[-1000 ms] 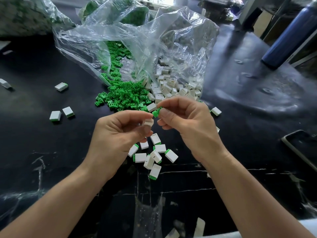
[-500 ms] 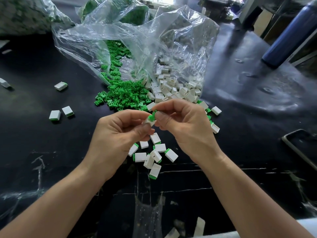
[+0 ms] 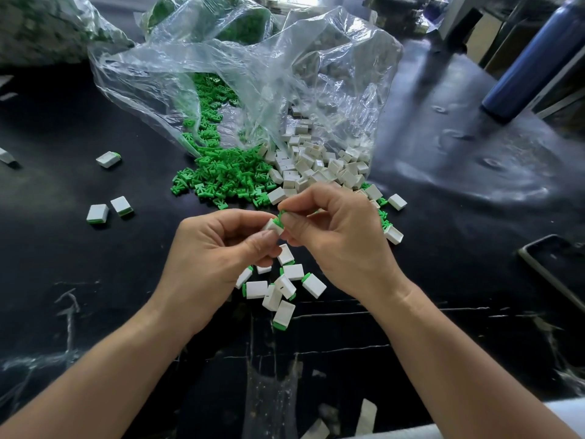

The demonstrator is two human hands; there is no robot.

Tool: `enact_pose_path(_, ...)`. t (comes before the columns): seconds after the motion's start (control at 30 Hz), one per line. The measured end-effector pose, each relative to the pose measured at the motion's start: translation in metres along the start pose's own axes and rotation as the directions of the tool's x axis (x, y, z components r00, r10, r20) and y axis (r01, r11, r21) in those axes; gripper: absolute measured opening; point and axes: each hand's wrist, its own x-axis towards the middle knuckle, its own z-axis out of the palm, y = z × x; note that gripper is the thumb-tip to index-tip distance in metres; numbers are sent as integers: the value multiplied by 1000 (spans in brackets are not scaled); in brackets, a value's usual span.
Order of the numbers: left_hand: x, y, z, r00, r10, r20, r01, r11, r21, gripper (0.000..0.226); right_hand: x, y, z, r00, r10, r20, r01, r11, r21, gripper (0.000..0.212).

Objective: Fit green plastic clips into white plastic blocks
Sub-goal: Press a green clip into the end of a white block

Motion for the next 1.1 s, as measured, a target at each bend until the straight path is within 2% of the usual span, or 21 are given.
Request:
enact_pose_path(0.1, 0, 0, 0, 1000, 2, -15, -2, 1000, -7, 14, 0, 2, 0, 1000, 7, 5, -8, 1000, 17, 9)
enact_pose_path(0.27, -1, 0, 2, 999, -17, -41, 15, 999, -36, 12, -1, 1, -1, 998, -57, 25, 59, 997, -58, 15)
enact_pose_path(0.47, -3, -3, 3, 999, -17, -30, 17, 1000, 25, 11, -2, 0, 0, 992, -101, 75, 113, 978, -178, 13)
enact_pose_path(0.6, -2, -3, 1, 999, -10, -49, 9, 1000, -13, 12, -2, 1, 2, 997, -74, 37, 78, 989, -127, 13)
enact_pose_path(0.73, -2, -4, -1, 998, 29, -50, -30, 999, -18, 16, -2, 2, 3, 995, -84, 62, 90, 991, -102, 14)
enact_pose_path(0.87, -2, -4, -3, 991, 104, -87, -101, 994, 45, 16, -2, -5, 0, 985, 121, 126, -140, 979, 150, 10)
enact_pose_path(0.93, -2, -3, -3, 987, 128, -98, -126, 992, 29, 15, -1, -7, -3, 937, 278, 213, -330, 904, 270, 33)
enact_pose_path(1.0, -2, -3, -1, 983, 171, -73, -170, 985, 24, 15, 1, -9, -5, 862, 362, 354, -472, 829, 301, 53)
enact_pose_path(1.1, -3, -4, -1, 979, 198, -45, -197, 980, 30, 21, 1, -10, -3, 784, 396, 478, -558, 787, 264, 61)
